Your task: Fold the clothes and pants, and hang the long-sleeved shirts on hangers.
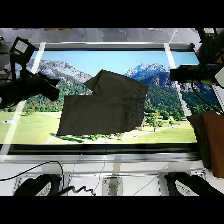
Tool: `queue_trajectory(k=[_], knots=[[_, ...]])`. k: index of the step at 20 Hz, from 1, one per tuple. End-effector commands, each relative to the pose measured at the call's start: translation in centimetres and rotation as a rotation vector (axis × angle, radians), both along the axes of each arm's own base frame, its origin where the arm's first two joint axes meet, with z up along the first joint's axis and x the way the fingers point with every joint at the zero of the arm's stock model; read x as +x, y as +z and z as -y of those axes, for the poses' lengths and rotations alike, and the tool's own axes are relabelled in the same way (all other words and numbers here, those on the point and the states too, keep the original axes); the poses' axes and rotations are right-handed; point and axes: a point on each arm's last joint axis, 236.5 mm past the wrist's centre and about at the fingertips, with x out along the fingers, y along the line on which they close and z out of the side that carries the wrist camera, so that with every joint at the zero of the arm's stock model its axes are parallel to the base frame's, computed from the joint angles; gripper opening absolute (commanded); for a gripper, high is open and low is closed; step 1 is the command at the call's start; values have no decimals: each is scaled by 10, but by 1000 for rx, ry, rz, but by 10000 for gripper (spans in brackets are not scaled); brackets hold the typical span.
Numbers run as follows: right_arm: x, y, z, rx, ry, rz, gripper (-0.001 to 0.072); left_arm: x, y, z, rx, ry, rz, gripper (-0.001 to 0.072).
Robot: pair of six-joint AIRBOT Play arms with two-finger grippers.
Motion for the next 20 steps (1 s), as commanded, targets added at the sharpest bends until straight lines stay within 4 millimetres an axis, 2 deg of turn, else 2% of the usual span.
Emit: queue_trajectory(k=[1, 3, 4, 5, 7, 9, 10, 11, 12, 13, 15, 16, 20], knots=[[-3, -13, 39, -168, 27, -56, 27, 0, 0, 0, 0, 1, 0, 6], [-24, -58, 72, -187, 21, -238, 26, -1, 1, 3, -17, -5, -2, 6], [-32, -84, 76, -101, 0, -301, 25, -1, 2, 4, -26, -8, -3, 6], [-43, -114, 70, 10, 7, -368, 25, -1, 2, 4, -24, -7, -3, 6], [-80, -176, 32, 266, 130, -527, 25, -1, 2, 4, -24, -7, -3, 6], [-108, -220, -6, 495, 144, -616, 43, -4, -2, 5, -25, -11, -26, 7], [-116, -239, -18, 561, 112, -634, 190, -6, -5, 5, -23, -15, -38, 22], [-121, -259, -26, 609, 70, -645, 428, -6, -5, 5, -22, -14, -37, 108], [-126, -277, -32, 650, 12, -661, 480, -6, -5, 5, -25, -10, -39, 272], [-131, -290, -38, 692, -30, -689, 480, -4, -7, 0, -32, 19, -51, 309], [-135, -307, -54, 768, -58, -747, 486, -1, -16, -21, -63, 116, -107, 307], [-130, -311, -63, 818, -67, -763, 487, 0, -25, -33, -71, 159, -148, 307], [-105, -325, -84, 958, -103, -769, 487, -6, -79, -104, -87, 350, -367, 311]])
